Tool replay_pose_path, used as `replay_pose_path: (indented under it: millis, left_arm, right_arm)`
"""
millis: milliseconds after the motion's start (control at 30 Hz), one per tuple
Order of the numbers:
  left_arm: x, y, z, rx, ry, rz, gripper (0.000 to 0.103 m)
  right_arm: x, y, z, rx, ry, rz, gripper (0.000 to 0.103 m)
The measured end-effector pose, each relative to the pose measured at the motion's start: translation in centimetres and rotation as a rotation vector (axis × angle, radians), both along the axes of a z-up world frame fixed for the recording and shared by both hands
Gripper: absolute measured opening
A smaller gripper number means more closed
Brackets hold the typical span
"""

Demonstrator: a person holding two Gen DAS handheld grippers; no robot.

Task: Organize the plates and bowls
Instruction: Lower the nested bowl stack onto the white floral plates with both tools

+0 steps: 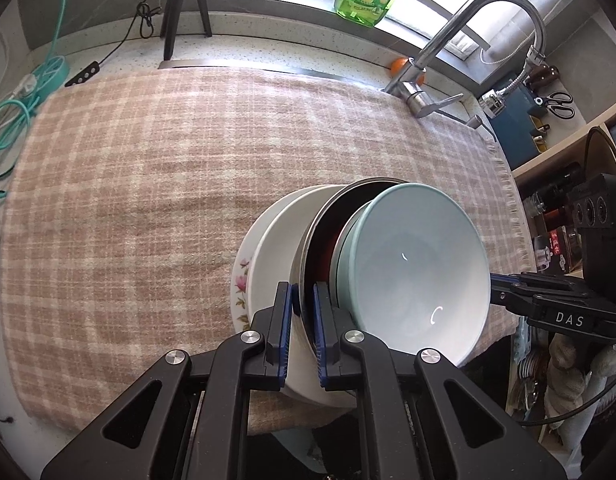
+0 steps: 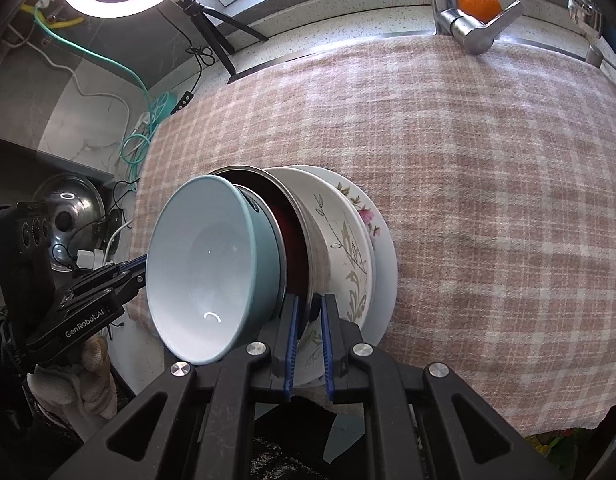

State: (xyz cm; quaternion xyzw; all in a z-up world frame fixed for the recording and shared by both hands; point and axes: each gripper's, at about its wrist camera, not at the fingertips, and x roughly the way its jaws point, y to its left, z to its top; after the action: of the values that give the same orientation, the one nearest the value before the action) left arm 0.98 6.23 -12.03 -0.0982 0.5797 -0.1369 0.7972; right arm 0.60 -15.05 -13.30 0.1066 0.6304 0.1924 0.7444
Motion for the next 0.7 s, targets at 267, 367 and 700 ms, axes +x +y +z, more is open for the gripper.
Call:
replay_pose_path:
  millis: [267,367,700]
  left_arm:
    - [-0.18,0.18,0.21,0.003,-0.016,0.000,0.008]
    - [-0.36,0.29,0.47,0.012,-0.031,-0.001,0.011]
    - [-0.92,0.39,0.74,0.039,-0.058,0.011,0.014]
  right_arm:
    - [-0.05,0.16,0.34,-0.025,-0.043,0.013,0.011]
    - [-0.21,0.27,0.44,-0.035,-0.057,0.017,0.011]
    - [-0.53,0.22,0.90,-0.045,-0.097,0.017,0.011]
